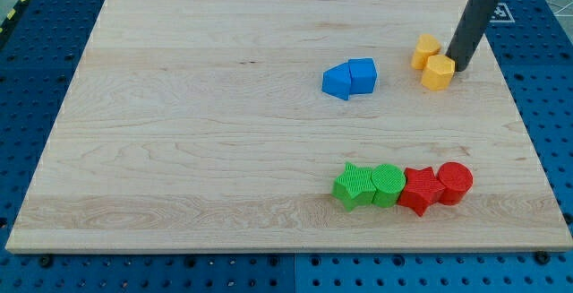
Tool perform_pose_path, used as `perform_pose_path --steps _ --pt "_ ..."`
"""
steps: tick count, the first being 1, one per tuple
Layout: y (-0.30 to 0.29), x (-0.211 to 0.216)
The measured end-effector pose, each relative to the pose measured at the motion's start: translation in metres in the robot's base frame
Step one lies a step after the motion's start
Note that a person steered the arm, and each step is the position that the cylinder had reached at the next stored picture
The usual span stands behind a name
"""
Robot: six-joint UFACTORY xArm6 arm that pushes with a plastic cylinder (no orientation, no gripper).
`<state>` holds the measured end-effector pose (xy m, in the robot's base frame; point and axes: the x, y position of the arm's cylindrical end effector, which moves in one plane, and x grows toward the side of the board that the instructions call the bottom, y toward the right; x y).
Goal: Push yellow hexagon along with yellow heart up a bit
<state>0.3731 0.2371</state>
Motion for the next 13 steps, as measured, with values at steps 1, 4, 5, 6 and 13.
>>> perform_pose_path --steps 1,4,5,6,13 --pt "0.009 0.008" --pt "0.002 0.009" --pt "0.002 0.015" --pt "0.002 0.019" --pt "-0.036 0.024"
